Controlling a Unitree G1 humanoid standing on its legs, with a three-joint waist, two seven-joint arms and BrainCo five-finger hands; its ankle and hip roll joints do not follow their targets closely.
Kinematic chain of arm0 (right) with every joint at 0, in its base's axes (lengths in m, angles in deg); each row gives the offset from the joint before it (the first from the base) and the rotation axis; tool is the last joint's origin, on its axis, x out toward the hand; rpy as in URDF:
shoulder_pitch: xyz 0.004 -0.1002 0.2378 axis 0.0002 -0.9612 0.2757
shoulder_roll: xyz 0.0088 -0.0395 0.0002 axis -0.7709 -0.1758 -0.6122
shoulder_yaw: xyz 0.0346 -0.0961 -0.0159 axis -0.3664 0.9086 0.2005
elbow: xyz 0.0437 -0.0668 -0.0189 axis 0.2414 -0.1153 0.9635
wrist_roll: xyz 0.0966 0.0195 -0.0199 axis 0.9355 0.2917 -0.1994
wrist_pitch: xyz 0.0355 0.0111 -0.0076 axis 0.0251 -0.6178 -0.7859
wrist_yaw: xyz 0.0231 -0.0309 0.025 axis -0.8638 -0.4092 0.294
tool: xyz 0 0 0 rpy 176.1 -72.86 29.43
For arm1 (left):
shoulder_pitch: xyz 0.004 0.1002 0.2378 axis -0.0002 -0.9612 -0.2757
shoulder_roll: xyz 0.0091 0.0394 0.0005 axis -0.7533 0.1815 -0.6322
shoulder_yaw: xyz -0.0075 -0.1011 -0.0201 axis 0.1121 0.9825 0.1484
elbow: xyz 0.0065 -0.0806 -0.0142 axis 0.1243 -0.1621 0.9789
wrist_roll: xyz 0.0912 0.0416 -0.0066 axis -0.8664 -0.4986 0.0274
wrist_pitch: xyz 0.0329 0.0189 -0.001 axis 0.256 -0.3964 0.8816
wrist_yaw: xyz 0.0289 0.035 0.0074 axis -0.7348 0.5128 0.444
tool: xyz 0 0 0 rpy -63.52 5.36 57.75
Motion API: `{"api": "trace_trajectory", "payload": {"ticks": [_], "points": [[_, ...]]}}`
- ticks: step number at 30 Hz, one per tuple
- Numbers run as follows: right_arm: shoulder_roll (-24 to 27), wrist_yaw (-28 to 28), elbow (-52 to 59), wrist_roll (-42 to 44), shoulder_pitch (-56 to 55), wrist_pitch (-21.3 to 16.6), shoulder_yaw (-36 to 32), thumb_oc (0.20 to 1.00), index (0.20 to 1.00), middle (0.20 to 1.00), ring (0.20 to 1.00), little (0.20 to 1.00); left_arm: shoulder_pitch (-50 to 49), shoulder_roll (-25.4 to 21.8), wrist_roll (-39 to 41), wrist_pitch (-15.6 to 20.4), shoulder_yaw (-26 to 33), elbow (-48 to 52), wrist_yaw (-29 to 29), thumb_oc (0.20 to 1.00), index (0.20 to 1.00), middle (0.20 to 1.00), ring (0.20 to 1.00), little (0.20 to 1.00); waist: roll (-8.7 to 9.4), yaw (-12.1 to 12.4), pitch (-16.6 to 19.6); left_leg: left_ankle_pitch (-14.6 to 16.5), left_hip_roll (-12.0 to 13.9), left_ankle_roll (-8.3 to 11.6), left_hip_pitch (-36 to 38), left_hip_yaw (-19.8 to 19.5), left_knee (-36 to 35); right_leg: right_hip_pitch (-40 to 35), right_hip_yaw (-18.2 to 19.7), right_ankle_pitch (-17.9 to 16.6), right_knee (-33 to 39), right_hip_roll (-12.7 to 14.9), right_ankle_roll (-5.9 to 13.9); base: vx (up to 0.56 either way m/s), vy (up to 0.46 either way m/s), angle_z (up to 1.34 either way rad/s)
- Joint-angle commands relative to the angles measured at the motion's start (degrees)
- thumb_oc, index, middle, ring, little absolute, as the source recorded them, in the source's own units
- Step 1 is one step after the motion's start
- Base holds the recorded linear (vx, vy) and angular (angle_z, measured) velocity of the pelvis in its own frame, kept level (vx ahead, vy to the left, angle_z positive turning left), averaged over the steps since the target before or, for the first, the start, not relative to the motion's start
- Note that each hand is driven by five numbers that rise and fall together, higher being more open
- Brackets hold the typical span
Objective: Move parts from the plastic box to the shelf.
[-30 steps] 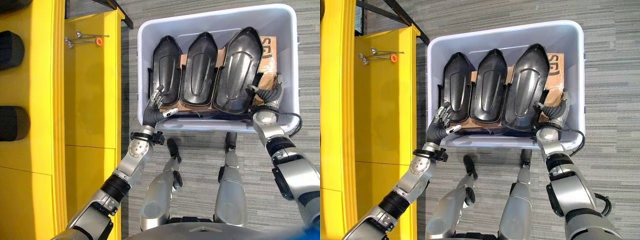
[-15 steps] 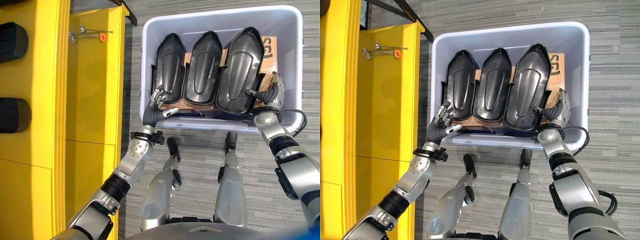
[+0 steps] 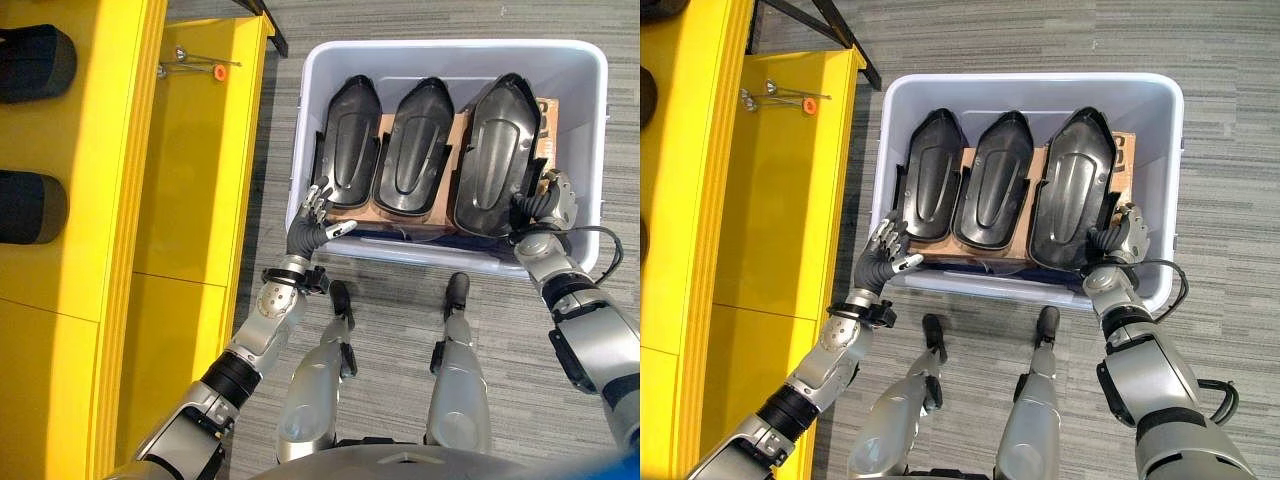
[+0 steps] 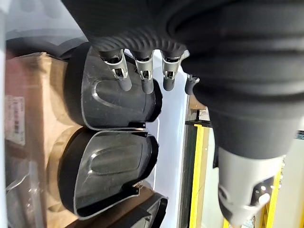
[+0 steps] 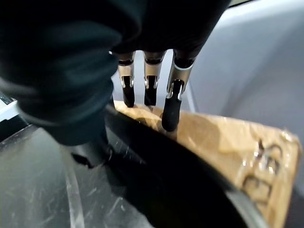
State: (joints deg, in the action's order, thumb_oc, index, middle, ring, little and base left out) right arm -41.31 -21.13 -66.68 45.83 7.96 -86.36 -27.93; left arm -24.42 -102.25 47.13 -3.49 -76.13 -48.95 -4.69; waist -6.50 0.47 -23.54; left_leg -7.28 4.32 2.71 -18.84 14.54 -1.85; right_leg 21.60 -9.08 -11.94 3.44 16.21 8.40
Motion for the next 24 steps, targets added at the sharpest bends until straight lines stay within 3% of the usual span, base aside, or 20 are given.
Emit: {"api": "trace_trajectory", "payload": {"ticks": [1, 11, 17, 22, 23, 24], "points": [[-6.52, -7.59, -2.81, -0.95, -2.21, 2.49, 4.62, 0.200, 0.200, 0.200, 0.200, 0.200, 1.85, -1.30, 0.21, 2.64, 0.25, 2.31, -0.53, 1.000, 1.000, 1.000, 1.000, 1.000, -0.12, 2.62, -3.69, 5.70, 3.72, 4.75, -2.06, -1.76, 8.61, -0.30, 1.90, 4.24, -9.07, 5.16, 3.16, 0.00, 0.000, 0.00], [-6.83, -8.91, -5.35, -2.83, -4.91, 4.04, 3.95, 0.200, 0.200, 0.200, 0.200, 0.200, 1.34, -1.26, 0.45, 2.30, 0.67, 2.58, -1.41, 1.000, 1.000, 1.000, 1.000, 1.000, -0.12, 2.86, -3.40, 6.01, 3.76, 4.75, -2.09, -2.17, 9.11, -0.75, 1.57, 4.65, -9.33, 5.25, 3.15, 0.01, 0.000, 0.02], [-5.77, -4.25, -0.65, 6.56, -6.63, 0.17, -2.30, 0.200, 0.200, 0.200, 0.200, 0.200, 0.84, -1.71, -0.21, 2.13, 1.74, 1.86, -0.02, 1.000, 1.000, 1.000, 1.000, 1.000, 0.75, 1.69, -2.99, 6.21, 3.95, 4.76, -1.08, -2.20, 8.80, -1.24, 2.04, 4.71, -9.33, 5.01, 3.13, 0.01, 0.002, 0.00], [-5.17, -1.50, 12.34, 7.75, -8.31, -2.58, -2.20, 0.200, 0.200, 0.200, 0.200, 0.200, 0.71, -2.14, -1.43, 2.02, 3.30, 1.97, 1.65, 1.000, 1.000, 1.000, 1.000, 1.000, 2.01, 0.29, -2.80, 6.09, 4.16, 4.90, -0.49, -1.73, 8.43, -1.03, 2.71, 4.47, -9.25, 4.58, 3.04, 0.00, -0.003, -0.02], [-3.95, -0.02, 23.85, 7.20, -10.20, -3.69, -2.77, 0.200, 0.200, 0.200, 0.200, 0.200, -0.17, -2.46, -1.91, 1.96, 4.53, 2.02, 2.42, 1.000, 1.000, 1.000, 1.000, 1.000, 2.74, -0.54, -2.54, 6.04, 4.42, 4.99, -0.25, -1.54, 8.35, -0.93, 3.02, 4.31, -9.18, 4.35, 2.99, -0.02, -0.018, -0.05], [-3.59, 0.06, 27.77, 6.81, -11.04, -4.25, -3.39, 0.200, 0.200, 0.200, 0.200, 0.200, -0.43, -2.56, -2.07, 1.99, 4.98, 2.31, 2.59, 1.000, 1.000, 1.000, 1.000, 1.000, 2.95, -0.89, -2.54, 6.04, 4.53, 5.00, -0.19, -1.49, 8.32, -0.89, 3.13, 4.27, -9.19, 4.25, 2.96, 0.00, 0.000, 0.00]]}}
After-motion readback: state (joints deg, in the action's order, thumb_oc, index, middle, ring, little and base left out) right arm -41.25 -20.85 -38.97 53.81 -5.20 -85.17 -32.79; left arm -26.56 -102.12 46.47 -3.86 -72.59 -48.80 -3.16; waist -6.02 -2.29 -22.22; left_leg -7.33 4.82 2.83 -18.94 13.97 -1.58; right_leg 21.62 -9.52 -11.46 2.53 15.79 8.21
